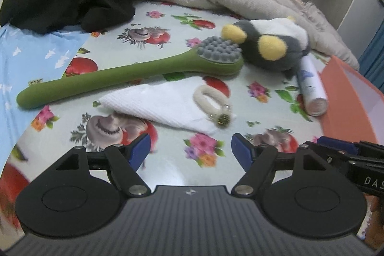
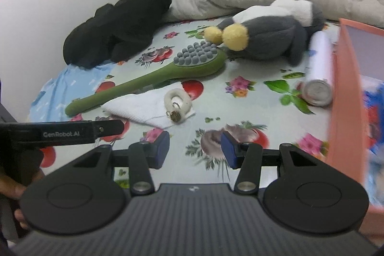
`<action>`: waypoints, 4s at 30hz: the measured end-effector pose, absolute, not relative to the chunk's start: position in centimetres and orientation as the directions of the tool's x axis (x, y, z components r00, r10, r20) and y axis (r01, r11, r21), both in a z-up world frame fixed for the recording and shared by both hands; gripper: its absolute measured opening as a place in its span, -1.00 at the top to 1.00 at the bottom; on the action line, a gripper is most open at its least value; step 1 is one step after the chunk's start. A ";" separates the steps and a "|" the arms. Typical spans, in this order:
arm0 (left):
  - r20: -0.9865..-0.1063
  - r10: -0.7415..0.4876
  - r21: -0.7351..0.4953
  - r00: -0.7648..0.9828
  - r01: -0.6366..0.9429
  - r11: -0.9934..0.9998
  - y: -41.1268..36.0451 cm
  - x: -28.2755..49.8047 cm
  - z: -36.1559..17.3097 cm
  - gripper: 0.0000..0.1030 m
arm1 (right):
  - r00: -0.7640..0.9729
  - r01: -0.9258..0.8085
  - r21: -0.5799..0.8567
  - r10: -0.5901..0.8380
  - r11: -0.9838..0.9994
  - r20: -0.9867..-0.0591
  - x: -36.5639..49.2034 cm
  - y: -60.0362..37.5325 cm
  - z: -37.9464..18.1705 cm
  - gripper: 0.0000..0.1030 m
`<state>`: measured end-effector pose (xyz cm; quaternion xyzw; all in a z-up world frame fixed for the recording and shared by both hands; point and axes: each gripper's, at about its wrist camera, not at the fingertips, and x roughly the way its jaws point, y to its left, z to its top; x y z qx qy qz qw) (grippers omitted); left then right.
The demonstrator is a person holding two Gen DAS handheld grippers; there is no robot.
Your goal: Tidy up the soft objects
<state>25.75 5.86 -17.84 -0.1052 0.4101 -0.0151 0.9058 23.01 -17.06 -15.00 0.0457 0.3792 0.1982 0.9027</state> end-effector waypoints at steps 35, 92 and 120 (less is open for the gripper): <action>-0.770 -0.150 -0.178 0.620 0.017 0.984 9.4 34.1 -23.4 0.43 | 0.626 -0.466 0.081 0.393 0.881 -0.673 31.1 -8.8 -21.7 0.49; -0.804 -0.331 -0.291 0.493 0.159 0.943 -0.8 17.7 -20.9 -0.62 | 0.595 -0.312 -0.017 0.181 0.950 -0.783 13.7 -19.2 -20.9 0.12; -0.838 -0.180 -0.014 0.515 0.309 0.951 -5.8 17.1 -22.9 -0.01 | 0.596 -0.185 0.022 0.130 0.982 -0.793 12.5 -22.7 -20.5 0.59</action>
